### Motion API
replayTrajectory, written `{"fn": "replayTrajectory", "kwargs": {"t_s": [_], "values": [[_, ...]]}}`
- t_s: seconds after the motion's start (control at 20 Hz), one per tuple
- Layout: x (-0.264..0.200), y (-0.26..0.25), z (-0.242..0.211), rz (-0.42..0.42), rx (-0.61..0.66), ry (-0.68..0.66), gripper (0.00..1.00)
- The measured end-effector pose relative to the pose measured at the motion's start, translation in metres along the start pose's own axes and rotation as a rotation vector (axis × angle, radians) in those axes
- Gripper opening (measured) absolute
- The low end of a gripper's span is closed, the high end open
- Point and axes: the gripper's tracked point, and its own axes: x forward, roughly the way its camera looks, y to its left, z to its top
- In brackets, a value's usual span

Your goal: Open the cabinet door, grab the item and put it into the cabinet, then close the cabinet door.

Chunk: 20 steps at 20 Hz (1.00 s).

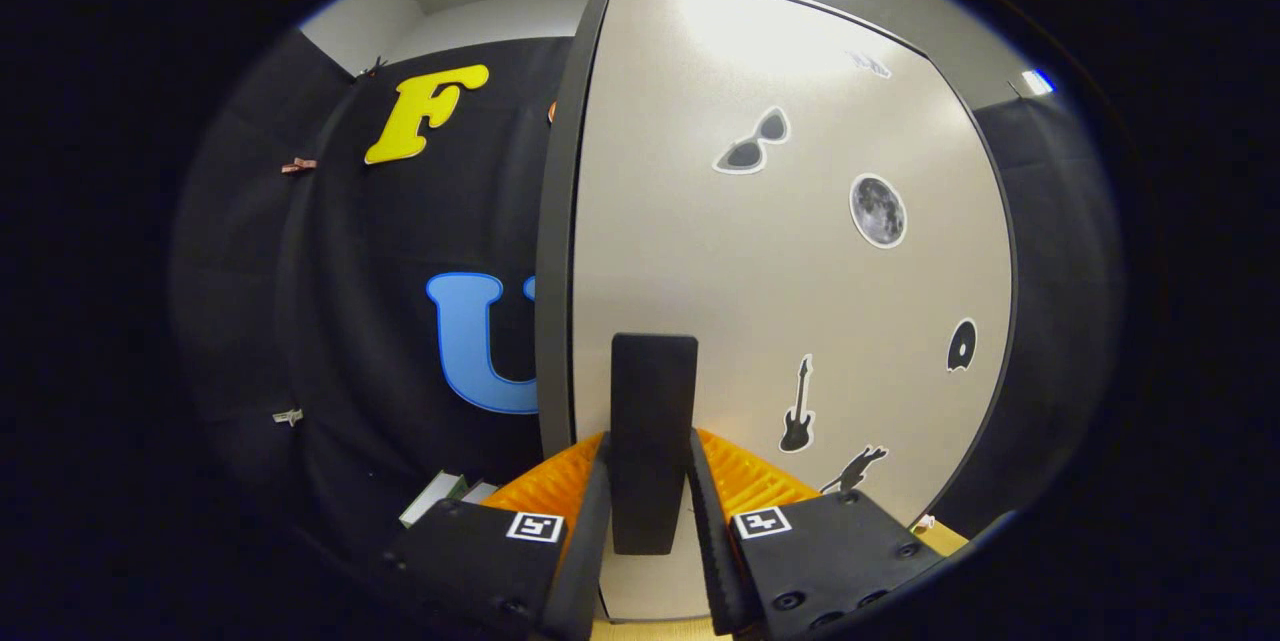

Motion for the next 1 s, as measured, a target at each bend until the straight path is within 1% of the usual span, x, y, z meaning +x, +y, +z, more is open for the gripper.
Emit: {"fn": "replayTrajectory", "kwargs": {"t_s": [0.05,0.1,0.15,0.25,0.3,0.5,0.75,0.85,1.0], "values": [[0.016,-0.001,0.001,0.008,0.004,-0.013,0.35],[0.014,-0.001,-0.003,0.007,0.008,0.002,0.35],[0.012,-0.001,-0.003,0.014,0.015,0.004,0.27],[0.008,-0.001,-0.004,0.039,0.014,0.022,0.26],[0.005,0.000,-0.003,0.052,0.022,0.030,0.19],[-0.026,0.000,0.000,0.125,0.029,0.058,0.19],[-0.070,-0.012,0.005,0.201,0.028,0.065,0.19],[-0.081,-0.021,0.006,0.213,0.041,0.078,0.19],[-0.096,-0.035,0.007,0.204,0.046,0.079,0.19]]}}
